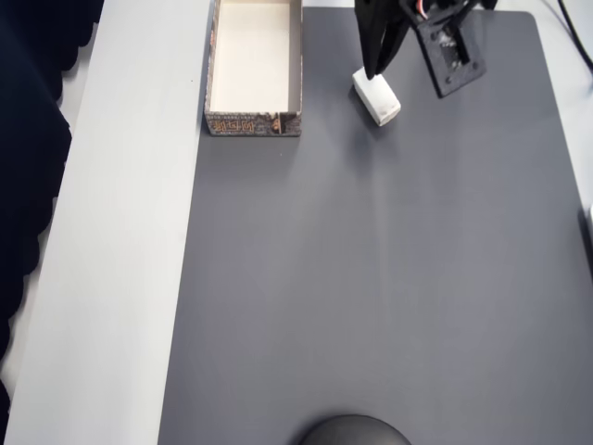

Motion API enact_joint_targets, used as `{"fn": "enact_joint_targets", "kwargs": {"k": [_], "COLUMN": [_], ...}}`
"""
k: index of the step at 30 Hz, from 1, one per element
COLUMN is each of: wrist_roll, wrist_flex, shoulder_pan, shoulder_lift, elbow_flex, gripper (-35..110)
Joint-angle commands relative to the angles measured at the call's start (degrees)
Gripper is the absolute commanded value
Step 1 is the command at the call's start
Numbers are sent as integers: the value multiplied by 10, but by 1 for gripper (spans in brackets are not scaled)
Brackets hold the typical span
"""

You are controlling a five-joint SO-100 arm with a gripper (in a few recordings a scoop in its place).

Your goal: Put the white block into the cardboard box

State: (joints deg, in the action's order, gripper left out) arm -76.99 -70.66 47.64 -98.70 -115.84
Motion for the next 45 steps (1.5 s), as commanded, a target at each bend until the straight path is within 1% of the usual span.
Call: {"fn": "enact_joint_targets", "kwargs": {"k": [1,13,24,27,34,41,45], "wrist_roll": [-18,-113,-106,-112,-121,-117,-72], "wrist_flex": [12,11,11,14,52,62,62], "shoulder_pan": [1,0,-4,-5,0,8,15], "shoulder_lift": [-25,-19,-26,-26,-28,-23,-14], "elbow_flex": [-4,7,14,15,16,18,18], "gripper": [-2,-2,0,7,30,42,44]}}
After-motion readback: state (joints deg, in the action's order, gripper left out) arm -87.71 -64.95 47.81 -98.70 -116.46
